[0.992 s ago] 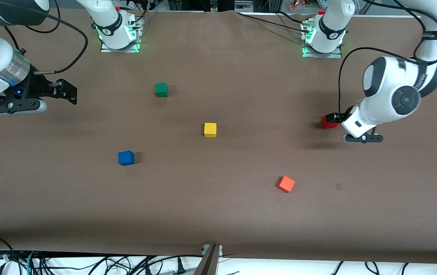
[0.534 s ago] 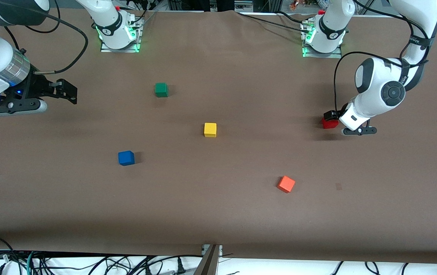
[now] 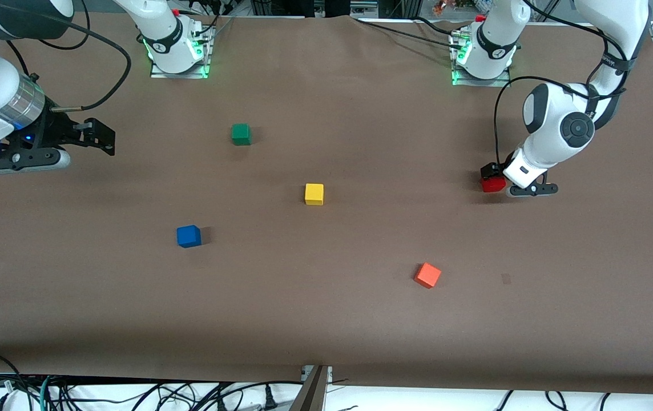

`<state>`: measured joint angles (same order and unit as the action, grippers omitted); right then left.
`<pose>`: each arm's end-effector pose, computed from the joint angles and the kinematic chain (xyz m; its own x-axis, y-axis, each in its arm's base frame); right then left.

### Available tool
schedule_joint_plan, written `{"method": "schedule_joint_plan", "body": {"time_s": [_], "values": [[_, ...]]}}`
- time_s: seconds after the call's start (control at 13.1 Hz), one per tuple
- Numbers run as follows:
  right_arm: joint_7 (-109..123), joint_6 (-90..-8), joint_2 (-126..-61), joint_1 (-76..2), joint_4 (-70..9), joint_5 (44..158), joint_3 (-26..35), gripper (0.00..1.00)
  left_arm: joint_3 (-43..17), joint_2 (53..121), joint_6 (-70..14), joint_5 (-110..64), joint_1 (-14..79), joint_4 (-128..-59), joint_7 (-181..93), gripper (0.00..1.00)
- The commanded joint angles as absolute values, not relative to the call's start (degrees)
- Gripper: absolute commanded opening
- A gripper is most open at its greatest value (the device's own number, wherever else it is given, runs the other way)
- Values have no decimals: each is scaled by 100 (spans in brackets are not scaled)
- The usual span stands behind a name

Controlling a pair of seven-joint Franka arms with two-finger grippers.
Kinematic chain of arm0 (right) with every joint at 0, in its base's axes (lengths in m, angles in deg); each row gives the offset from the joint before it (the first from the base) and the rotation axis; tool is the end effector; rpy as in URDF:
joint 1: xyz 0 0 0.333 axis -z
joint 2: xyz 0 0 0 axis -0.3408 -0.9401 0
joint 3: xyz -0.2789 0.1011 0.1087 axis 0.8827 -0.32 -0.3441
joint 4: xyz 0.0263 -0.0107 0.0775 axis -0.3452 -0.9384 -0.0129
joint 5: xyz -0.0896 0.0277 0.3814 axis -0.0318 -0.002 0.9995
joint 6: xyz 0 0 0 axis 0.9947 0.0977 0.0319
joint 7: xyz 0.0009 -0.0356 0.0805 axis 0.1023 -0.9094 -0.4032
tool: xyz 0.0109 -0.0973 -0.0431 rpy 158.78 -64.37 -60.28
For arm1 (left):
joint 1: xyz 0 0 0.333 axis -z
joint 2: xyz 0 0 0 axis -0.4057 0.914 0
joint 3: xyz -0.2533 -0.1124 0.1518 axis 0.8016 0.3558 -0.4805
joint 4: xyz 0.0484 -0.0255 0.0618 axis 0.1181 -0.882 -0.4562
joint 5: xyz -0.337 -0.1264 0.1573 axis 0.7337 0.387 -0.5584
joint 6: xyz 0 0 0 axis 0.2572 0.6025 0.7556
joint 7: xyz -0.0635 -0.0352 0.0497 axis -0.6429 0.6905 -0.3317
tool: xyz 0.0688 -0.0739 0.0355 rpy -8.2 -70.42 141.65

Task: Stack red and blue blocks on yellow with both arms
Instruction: 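Lower the left gripper over the red cube and close on it, then carry the red cube with the left gripper over the yellow cube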

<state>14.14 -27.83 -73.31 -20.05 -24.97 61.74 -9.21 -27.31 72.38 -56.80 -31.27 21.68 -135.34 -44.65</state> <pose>0.5697 0.0790 0.5707 0.9927 0.1119 -0.0440 0.1135 -0.9929 0.0353 0.4659 -0.0152 0.2075 0.9892 0.0818 -0.1219 0.0836 -0.9965 0.0094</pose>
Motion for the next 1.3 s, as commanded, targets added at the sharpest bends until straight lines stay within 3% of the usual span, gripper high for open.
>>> {"method": "schedule_joint_plan", "body": {"time_s": [0.0, 0.61, 0.69, 0.99, 1.07, 1.22], "values": [[1475, -2693, -7339, -1984, -2417, 6189, -940, 100, -2721, 7393, -6050, -3032, 2226, -13584, -4425, 100], [1475, -2693, -7339, -1984, -2417, 6189, -940, 100, -2721, 7403, -6166, -3015, 2367, -13584, -4187, 100], [1475, -2693, -7339, -1984, -2417, 6189, -940, 100, -2712, 7359, -6096, -3015, 2358, -13584, -4240, 77], [1475, -2693, -7339, -1984, -2417, 6189, -940, 100, -2721, 7271, -5946, -3023, 2288, -13593, -4381, 69], [1475, -2693, -7330, -1984, -2417, 6189, -940, 100, -2721, 7271, -5946, -3023, 2288, -13593, -4381, 64], [1475, -2693, -7330, -1984, -2417, 6189, -940, 100, -2721, 7271, -5937, -3023, 2288, -13584, -4372, 43]]}}
